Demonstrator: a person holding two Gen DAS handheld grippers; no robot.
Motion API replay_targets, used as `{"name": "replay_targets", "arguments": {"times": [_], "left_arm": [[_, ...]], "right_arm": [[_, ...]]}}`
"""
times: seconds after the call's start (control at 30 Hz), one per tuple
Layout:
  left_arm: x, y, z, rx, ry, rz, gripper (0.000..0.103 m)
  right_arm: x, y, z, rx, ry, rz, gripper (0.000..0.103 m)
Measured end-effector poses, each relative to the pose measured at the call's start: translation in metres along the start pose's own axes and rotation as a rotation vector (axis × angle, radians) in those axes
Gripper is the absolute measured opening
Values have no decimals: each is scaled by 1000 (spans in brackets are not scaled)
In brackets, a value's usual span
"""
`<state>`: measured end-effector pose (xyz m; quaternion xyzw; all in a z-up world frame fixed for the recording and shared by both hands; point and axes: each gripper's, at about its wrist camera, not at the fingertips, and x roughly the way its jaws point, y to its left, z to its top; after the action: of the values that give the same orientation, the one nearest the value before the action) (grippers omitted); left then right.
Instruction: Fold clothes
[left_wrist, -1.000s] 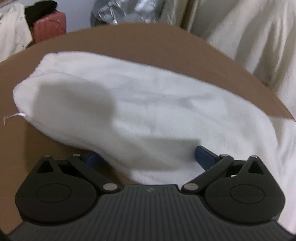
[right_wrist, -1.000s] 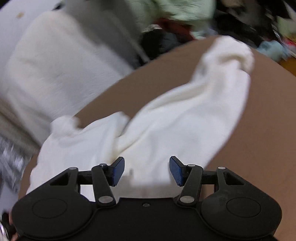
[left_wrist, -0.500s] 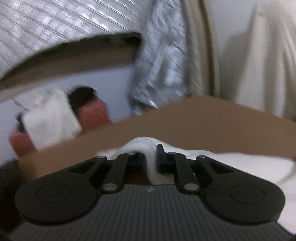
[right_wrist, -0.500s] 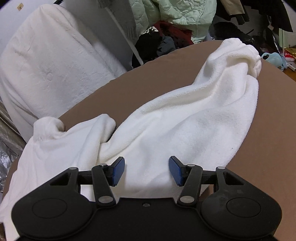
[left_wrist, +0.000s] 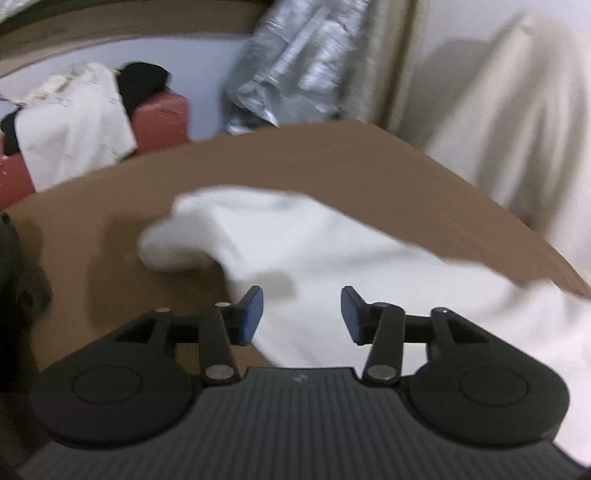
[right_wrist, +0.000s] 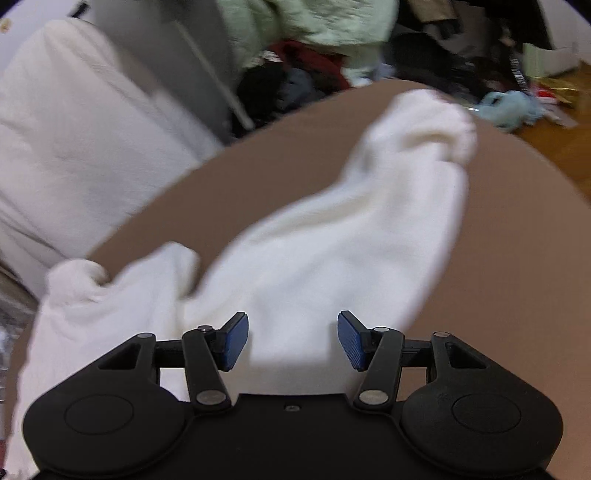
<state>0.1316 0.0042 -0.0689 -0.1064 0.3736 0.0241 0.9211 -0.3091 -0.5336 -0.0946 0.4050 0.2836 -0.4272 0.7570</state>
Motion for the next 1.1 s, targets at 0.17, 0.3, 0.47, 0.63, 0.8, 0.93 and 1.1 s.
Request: {"name": "replay_targets", "arguments": {"times": [0.17, 0.3, 0.47, 0.63, 0.8, 0.93, 1.1], "left_arm": [[-21, -29, -32, 9, 75, -138, 46], [-43, -43, -49, -69, 91, -187, 47], [-46, -34, -73, -150, 138, -181, 50], [-15, -31, -91, -123, 251, -139, 50], [-19, -37, -91, 73, 213, -16, 50], [-15, -21, -87, 33, 230, 38, 50], [-8, -34, -88, 78, 223, 60, 50]], "right_arm": [[-15, -39, 13, 26, -51, -67, 65], [-13, -84, 30, 218, -123, -99, 84], [25, -107, 38, 350, -112, -34, 84], [62, -83, 59, 292, -143, 28, 85], [102, -20, 56, -155, -279, -301, 46], [72, -15, 57, -274, -482, -438, 20], [54, -66, 72, -85, -501, -597, 23]]}}
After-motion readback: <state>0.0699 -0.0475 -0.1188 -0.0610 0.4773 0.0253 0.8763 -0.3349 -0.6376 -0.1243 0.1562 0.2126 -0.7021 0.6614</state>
